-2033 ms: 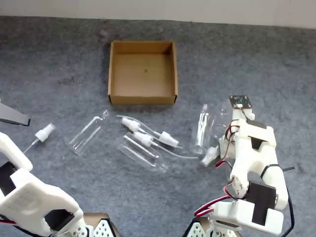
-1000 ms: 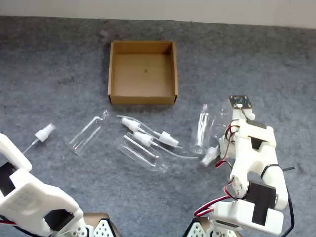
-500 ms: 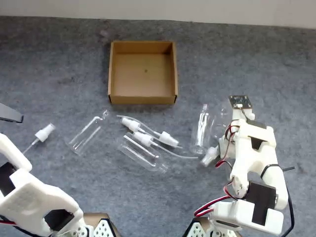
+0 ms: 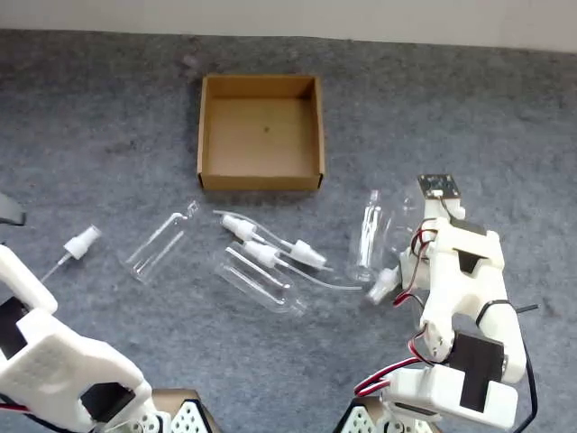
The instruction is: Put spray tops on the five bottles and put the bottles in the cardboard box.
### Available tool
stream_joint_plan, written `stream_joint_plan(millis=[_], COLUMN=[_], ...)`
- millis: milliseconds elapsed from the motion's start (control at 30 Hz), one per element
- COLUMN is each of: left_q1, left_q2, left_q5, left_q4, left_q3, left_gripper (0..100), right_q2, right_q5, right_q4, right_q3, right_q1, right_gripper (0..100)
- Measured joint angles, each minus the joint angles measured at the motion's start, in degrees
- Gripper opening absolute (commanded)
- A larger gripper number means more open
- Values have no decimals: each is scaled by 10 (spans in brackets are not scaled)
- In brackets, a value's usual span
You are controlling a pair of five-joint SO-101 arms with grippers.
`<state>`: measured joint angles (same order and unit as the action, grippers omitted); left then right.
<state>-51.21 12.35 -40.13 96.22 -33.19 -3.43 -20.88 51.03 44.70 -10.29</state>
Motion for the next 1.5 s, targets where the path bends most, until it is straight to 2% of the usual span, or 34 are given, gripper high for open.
stream_joint_plan(millis=[433, 600, 667, 900, 1067, 1267, 1500], left_q1=[0, 0, 0, 0, 0, 0, -5], left_q2=[0, 0, 0, 0, 0, 0, -8], left_q5=[0, 0, 0, 0, 0, 0, 0], left_q4=[-1, -1, -1, -1, -1, 2, 27], left_q3=[0, 0, 0, 0, 0, 0, 0], left_gripper=[9, 98, 104, 83, 79, 59, 56], right_q2=[0, -1, -4, -190, -376, -553, -680], right_q5=[0, 0, 0, -2, -2, -4, -4], right_q4=[0, 0, 0, 22, 25, 26, 26], right_q3=[0, 0, 2, 95, 221, 327, 419], right_q1=[0, 0, 0, 8, 11, 13, 11], right_gripper=[103, 98, 98, 97, 0, 5, 5])
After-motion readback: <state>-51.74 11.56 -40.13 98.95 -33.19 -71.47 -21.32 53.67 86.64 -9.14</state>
